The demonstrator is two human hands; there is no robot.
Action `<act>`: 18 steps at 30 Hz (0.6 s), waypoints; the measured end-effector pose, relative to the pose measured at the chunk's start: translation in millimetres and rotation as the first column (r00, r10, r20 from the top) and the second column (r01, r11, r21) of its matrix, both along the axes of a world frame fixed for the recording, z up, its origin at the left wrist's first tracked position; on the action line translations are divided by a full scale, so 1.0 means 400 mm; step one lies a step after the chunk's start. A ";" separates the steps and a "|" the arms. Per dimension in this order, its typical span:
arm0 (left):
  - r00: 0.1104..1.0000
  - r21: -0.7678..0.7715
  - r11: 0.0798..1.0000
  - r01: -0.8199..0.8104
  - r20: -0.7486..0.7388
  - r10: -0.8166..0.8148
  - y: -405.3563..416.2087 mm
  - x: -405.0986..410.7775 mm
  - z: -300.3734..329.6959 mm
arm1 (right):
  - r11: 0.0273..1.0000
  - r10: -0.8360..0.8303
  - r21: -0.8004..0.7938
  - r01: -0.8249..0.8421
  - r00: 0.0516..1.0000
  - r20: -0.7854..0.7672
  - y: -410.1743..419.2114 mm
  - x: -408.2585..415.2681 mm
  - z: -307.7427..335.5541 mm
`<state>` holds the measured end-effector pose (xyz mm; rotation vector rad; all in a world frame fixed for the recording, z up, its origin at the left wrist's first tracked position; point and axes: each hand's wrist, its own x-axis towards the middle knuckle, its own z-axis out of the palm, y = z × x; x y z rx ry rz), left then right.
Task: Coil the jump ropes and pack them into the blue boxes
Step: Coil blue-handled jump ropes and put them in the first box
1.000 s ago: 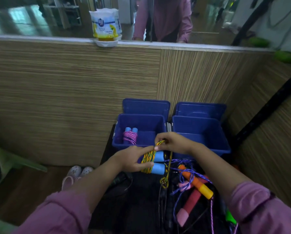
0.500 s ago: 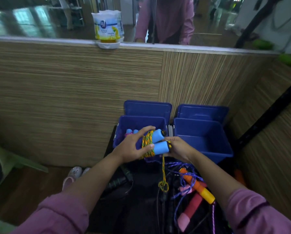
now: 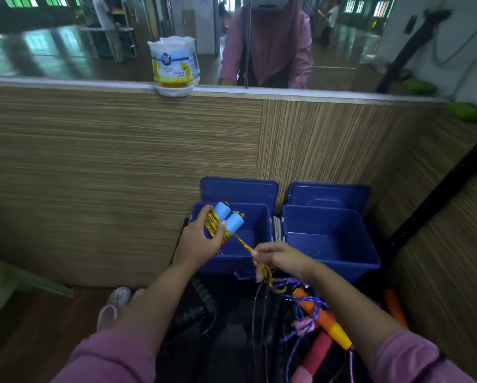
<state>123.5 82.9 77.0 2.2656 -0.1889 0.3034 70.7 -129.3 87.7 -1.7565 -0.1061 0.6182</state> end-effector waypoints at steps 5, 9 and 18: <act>0.993 0.008 0.998 -0.069 -0.090 0.070 0.010 0.004 -0.010 | 0.961 0.110 -0.254 -0.108 0.994 -0.006 -0.004 0.013 -0.023; 0.988 0.013 0.996 -0.091 -0.122 0.092 0.025 -0.001 -0.003 | 0.869 0.179 -0.478 -0.130 0.982 0.058 -0.021 0.008 -0.026; 0.981 0.010 0.993 -0.117 -0.156 0.117 0.067 -0.005 -0.015 | 0.793 0.158 -0.606 -0.069 0.983 0.095 -0.070 -0.011 -0.003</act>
